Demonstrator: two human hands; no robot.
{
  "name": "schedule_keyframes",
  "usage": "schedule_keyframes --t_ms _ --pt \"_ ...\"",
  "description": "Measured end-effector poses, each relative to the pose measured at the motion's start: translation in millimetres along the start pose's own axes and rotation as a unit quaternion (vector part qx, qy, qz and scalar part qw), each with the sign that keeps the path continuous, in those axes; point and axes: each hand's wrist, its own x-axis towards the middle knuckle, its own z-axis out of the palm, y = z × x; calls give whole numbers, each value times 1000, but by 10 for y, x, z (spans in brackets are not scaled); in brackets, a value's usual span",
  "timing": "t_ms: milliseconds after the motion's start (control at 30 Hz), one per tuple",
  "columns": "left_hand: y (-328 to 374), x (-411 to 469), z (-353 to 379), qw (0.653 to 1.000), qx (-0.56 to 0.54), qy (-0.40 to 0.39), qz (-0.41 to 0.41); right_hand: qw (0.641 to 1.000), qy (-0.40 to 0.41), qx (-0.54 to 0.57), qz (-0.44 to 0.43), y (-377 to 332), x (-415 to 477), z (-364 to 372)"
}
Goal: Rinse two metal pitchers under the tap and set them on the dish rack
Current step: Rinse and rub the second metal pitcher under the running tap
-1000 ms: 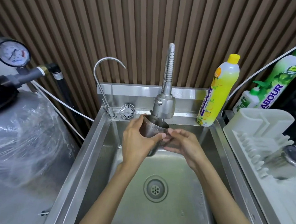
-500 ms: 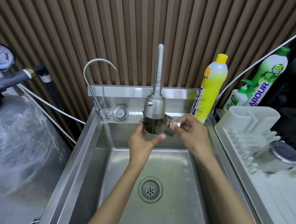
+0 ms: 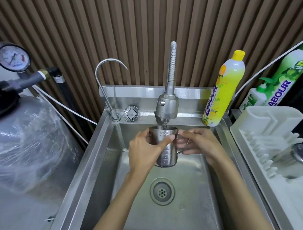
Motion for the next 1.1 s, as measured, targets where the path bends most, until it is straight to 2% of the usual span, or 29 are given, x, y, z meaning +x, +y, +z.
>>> schedule_keyframes --t_ms 100,200,233,300,400,500,567,700,833,900,1000,1100 --pt "-11 -3 71 994 -86 -61 -42 992 70 -92 -45 -135 -38 -78" --pt "-50 25 189 986 -124 -99 -47 954 142 -230 -128 -208 -79 -84" --pt "-54 36 218 983 -140 -105 -46 945 156 -243 -151 -209 -100 -70" --pt "-37 59 243 983 -162 -84 -33 956 145 -175 -183 -175 -94 -37" --pt "33 76 209 985 -169 -3 22 985 62 34 -156 -69 24 -1" --pt "101 87 103 987 -107 59 107 973 -50 212 -73 57 160 33" --pt "80 81 48 986 -58 69 140 965 -95 242 -33 128 179 61" --pt "-22 29 -5 992 14 76 102 977 -103 185 11 230 136 109" --pt "-46 -15 4 997 2 55 54 995 -47 89 9 166 62 44" --pt "-66 -17 37 999 -43 25 14 1000 -8 25 -13 74 2 -10" --pt "-104 0 81 985 -151 -60 -53 994 61 -75 -50 -79 -64 -67" --pt "-127 25 136 956 -241 -141 -90 961 132 -212 -123 -191 -141 -75"
